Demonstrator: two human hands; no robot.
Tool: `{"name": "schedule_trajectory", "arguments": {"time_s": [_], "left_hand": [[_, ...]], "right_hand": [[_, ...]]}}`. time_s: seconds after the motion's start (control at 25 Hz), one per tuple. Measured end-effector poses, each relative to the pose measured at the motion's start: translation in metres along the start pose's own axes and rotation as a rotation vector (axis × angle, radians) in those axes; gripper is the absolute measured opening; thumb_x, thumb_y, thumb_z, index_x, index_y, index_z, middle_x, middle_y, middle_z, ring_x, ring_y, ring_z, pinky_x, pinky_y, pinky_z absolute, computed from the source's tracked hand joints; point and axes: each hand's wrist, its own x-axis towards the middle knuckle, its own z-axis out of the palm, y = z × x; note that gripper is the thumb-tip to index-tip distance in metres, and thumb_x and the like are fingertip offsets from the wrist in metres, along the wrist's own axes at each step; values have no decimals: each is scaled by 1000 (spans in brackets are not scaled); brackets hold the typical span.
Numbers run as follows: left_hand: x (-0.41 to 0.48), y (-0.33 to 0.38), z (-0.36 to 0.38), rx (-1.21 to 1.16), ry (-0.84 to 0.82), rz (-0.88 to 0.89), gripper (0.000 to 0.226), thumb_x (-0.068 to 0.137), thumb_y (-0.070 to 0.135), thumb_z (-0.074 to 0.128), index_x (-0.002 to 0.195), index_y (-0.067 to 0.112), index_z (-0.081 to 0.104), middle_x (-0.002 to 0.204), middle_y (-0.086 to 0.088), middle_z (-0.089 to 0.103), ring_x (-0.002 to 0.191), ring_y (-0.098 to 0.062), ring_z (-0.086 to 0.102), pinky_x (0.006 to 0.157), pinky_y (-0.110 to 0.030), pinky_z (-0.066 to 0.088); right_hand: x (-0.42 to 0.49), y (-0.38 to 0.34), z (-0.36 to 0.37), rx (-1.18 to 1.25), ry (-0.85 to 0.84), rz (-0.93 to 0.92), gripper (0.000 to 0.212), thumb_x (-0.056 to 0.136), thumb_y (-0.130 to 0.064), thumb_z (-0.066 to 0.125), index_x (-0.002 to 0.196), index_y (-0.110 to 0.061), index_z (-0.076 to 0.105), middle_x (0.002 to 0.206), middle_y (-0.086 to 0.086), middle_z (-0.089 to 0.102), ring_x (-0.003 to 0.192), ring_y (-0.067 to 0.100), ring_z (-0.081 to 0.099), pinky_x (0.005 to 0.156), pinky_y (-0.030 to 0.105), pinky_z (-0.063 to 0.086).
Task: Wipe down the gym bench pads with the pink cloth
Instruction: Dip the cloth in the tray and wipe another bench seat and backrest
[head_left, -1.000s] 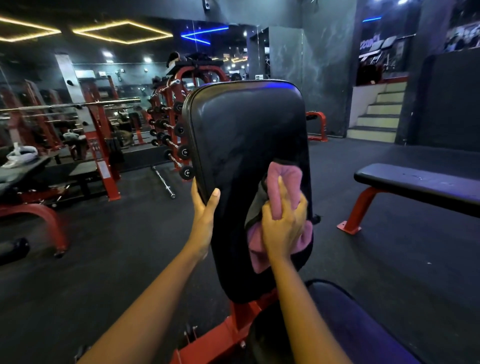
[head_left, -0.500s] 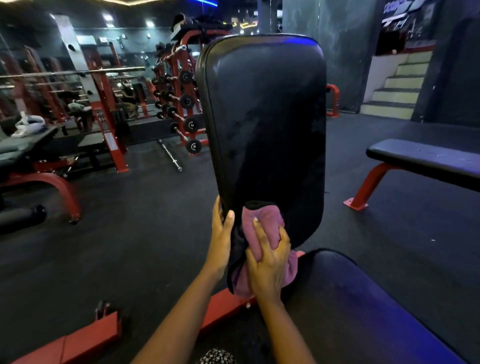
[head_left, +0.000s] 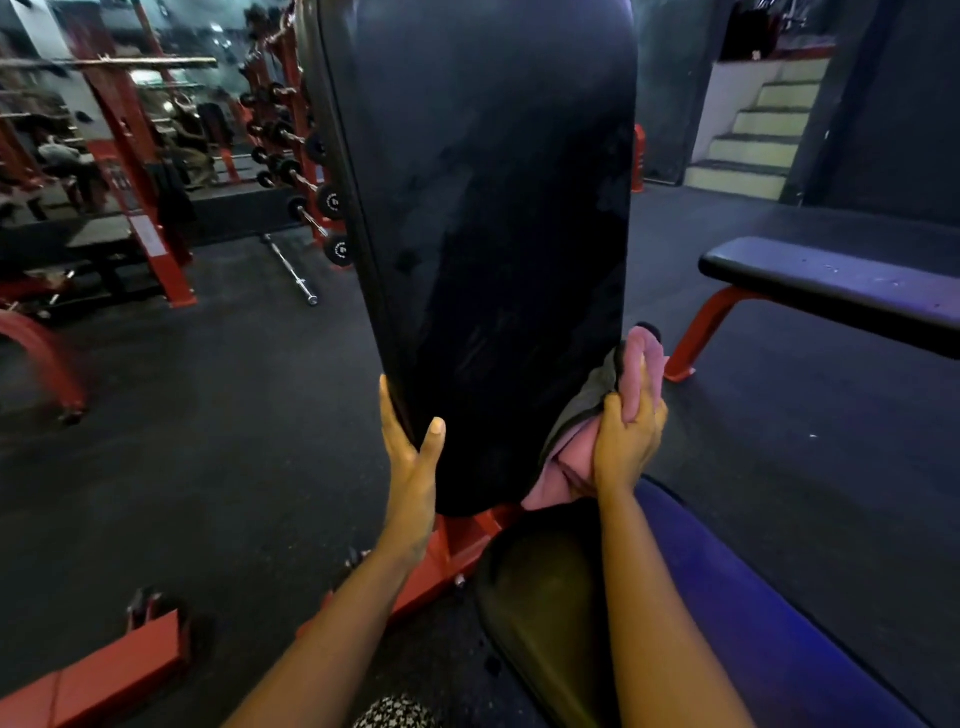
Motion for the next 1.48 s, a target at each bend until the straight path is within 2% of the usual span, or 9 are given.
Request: {"name": "schedule_trajectory", "arguments": {"time_s": [0.12, 0.24, 0.4, 0.76, 0.96, 1.12, 1.24, 1.36, 1.48], "left_hand": [[-1, 1, 0, -11, -11, 9, 78, 71, 72, 56, 131, 68, 7, 155, 23, 6, 142, -1, 16, 117, -45, 23], [-3, 7, -2, 6, -19, 4, 78, 67, 74, 59, 126, 71, 7, 156, 20, 5, 142, -2, 15, 118, -42, 22], [-3, 12, -3, 48, -43, -29, 85, 67, 71, 57, 130, 65, -1, 156, 17, 1, 144, -8, 11, 118, -45, 20], [2, 5, -9, -43, -74, -75, 59, 66, 82, 50, 112, 82, 12, 156, 19, 7, 144, -6, 11, 119, -48, 15], [-1, 9, -16, -63, -104, -31, 80, 75, 74, 49, 141, 52, 11, 157, 15, 11, 143, -4, 15, 120, -41, 15], [-5, 24, -28, -75, -132, -94, 52, 89, 54, 35, 139, 39, 30, 142, 14, 43, 129, 1, 42, 111, -28, 33], [-5, 25, -38, -185, 28, -171, 42, 98, 45, 24, 132, 32, 44, 117, 13, 60, 108, 0, 58, 101, -25, 40], [-9, 18, -50, -293, 187, -223, 49, 99, 44, 24, 138, 21, 43, 129, 1, 55, 124, -15, 50, 108, -35, 35], [-11, 10, -54, -268, 242, -217, 47, 98, 45, 27, 136, 23, 44, 134, 1, 52, 128, -15, 46, 108, -33, 33]], "right_hand": [[-4, 3, 0, 15, 14, 41, 52, 86, -10, 45, 133, -32, 47, 107, -15, 51, 95, 4, 51, 71, 13, 34], [1, 3, -7, 58, 11, 258, 38, 91, -18, 46, 129, -20, 53, 103, -6, 54, 99, 12, 51, 82, 24, 37], [4, 8, -11, 105, -105, 447, 49, 88, -38, 49, 136, -32, 45, 127, 4, 57, 118, 25, 53, 104, 42, 39], [-95, -8, 0, 75, -101, 514, 66, 91, -36, 55, 147, -35, 20, 135, 20, 49, 122, 34, 47, 99, 33, 35], [-154, -24, 10, -10, -181, 376, 70, 86, -34, 63, 145, -33, 25, 127, 17, 47, 115, 32, 50, 90, 26, 37], [-173, -30, -13, -125, -349, -41, 62, 82, -27, 67, 137, -37, 41, 124, 4, 44, 106, 14, 48, 82, 7, 29], [-146, -51, -19, -278, -425, -640, 49, 79, -28, 59, 127, -38, 54, 130, 6, 46, 109, 18, 50, 88, 24, 42], [-112, -66, 6, -659, -511, -1359, 41, 79, -33, 64, 119, -42, 60, 135, 3, 42, 100, 26, 44, 72, 36, 44], [-94, -66, 18, -846, -615, -1766, 40, 78, -32, 65, 117, -39, 61, 135, -2, 49, 93, 26, 42, 63, 35, 42]]}}
